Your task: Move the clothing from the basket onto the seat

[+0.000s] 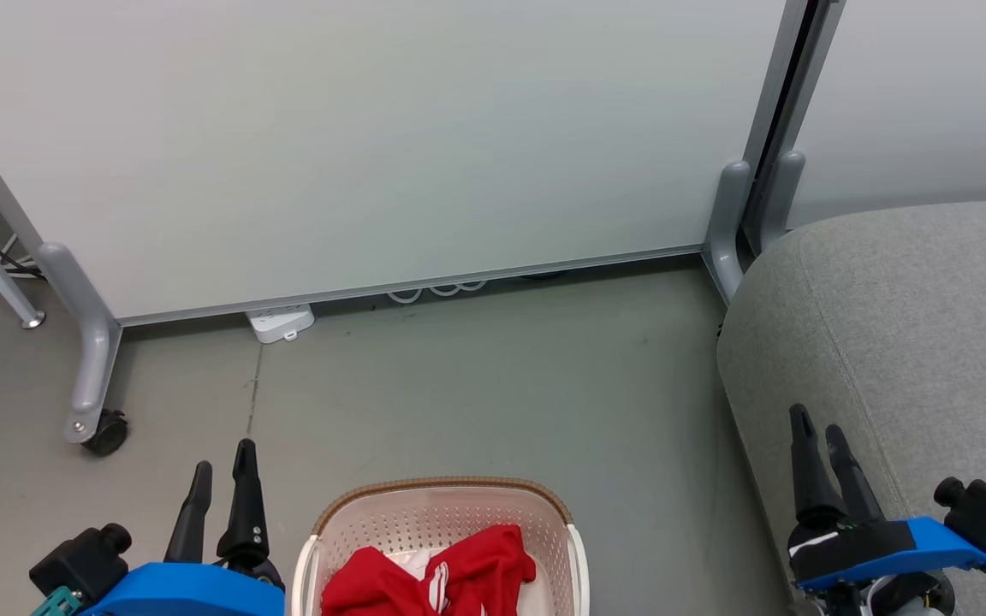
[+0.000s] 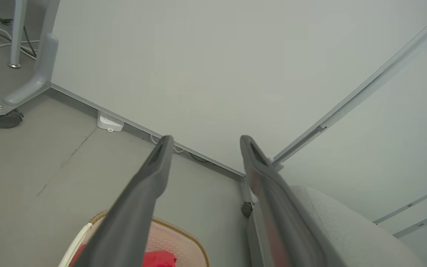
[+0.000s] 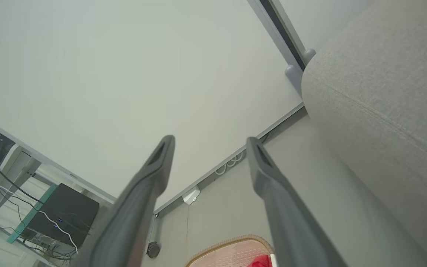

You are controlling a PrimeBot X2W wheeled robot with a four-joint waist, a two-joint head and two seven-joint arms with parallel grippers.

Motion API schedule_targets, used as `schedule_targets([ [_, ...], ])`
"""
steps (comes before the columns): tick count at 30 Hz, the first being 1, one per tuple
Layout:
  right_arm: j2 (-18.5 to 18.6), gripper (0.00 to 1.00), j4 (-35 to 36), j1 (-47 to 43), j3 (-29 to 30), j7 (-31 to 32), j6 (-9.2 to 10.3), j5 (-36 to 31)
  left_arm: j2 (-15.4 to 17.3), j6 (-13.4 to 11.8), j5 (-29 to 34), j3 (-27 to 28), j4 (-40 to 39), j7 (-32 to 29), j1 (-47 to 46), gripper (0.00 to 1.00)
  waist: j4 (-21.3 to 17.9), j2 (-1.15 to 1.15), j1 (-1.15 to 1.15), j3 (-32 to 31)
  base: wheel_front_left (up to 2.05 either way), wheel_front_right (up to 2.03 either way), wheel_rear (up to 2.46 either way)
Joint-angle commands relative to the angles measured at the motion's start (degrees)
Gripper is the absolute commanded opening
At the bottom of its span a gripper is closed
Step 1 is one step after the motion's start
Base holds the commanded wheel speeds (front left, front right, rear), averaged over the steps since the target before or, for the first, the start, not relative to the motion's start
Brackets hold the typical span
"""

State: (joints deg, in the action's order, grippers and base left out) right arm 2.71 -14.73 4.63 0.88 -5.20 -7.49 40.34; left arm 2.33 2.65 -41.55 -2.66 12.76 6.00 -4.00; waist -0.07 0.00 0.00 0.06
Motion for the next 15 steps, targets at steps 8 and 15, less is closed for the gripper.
schedule_targets([
  [8,0.2,1.00,1.1,1.2,-1.0,-1.4,0.00,-7.1,0.5,-0.7,6.7,-1.0,-0.8,1.8,-1.2,1.00,0.0,0.00,0.00,0.1,0.00,0.00,0.00],
  [15,0.2,1.00,1.5,0.9,-1.4,-2.3,0.00,-11.6,0.5,-0.8,11.3,-1.3,-0.8,2.9,-1.2,1.00,0.1,0.00,0.00,0.2,0.00,0.00,0.00],
])
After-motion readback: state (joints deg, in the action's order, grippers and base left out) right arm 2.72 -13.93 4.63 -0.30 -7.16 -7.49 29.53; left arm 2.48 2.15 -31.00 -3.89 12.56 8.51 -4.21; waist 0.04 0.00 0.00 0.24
